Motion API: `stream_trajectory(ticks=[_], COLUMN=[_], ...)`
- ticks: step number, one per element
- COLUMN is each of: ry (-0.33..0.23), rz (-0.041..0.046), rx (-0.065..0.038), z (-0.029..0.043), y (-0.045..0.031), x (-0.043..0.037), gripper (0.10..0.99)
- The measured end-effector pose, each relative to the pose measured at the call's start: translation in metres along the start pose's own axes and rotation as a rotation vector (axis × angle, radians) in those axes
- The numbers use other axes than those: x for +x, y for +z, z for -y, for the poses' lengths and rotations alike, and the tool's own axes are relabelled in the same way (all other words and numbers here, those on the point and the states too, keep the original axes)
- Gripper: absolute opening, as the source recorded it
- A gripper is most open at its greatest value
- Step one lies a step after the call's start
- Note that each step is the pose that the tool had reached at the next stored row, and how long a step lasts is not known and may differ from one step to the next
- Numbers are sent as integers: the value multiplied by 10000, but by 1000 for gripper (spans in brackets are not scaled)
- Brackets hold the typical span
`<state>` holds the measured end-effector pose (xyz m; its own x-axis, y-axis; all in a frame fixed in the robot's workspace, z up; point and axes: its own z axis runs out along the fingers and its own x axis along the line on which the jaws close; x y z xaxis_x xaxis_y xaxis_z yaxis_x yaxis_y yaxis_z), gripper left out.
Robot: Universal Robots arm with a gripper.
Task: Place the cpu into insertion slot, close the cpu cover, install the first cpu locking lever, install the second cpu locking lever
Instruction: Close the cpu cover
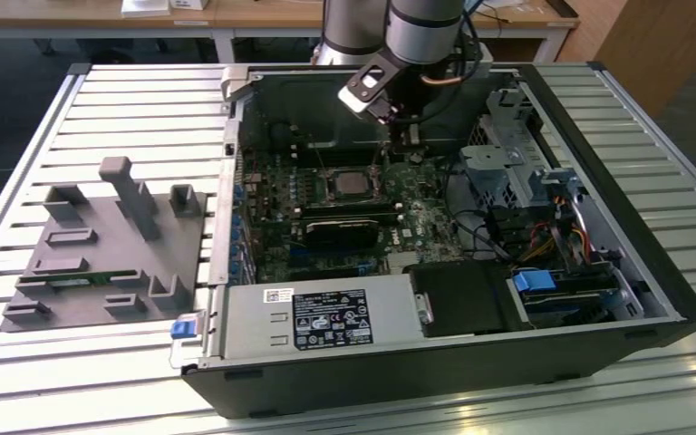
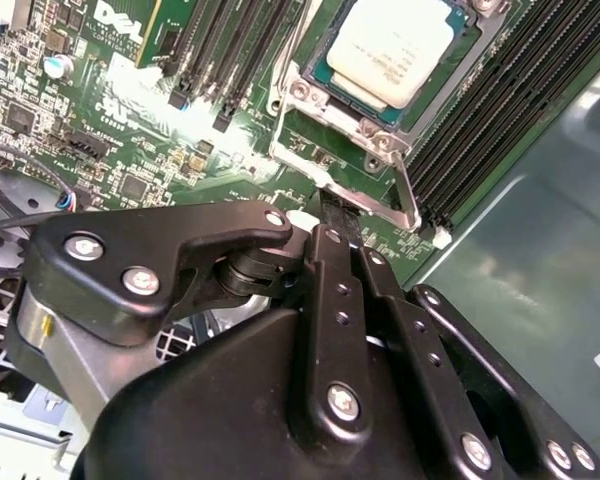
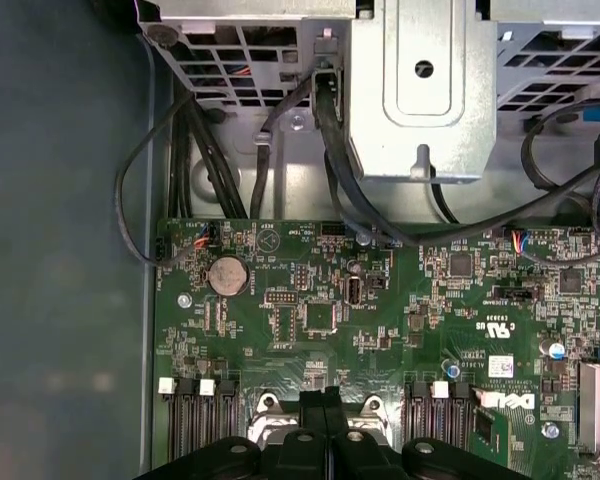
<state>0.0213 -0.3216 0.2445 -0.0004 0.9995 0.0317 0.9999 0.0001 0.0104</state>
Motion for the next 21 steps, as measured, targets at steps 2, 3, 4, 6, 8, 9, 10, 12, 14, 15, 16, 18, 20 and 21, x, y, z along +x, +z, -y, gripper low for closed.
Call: stream_trajectory(ticks=[2,3,4,6,8,9,10,12,14,15,16,18,20,21], ry=[-1,0,0,-1,0,0,-1,0,0,0,-1,-1,0,0], rz=[0,0,0,0,0,-1,0,1,1,0,0,1,0,1], rx=[0,0,0,0,0,0,0,0,1,0,0,0,0,0], z=[8,12,17,25,34,38,41,47,52,55,58,65,71,74], y=[0,0,0,0,0,1,1,2,3,4,5,6,7,7], x=[0,0,0,0,0,0,0,0,0,0,0,0,0,0], gripper=[106,106,106,106,106,106,106,106,106,106,106,106,106,106])
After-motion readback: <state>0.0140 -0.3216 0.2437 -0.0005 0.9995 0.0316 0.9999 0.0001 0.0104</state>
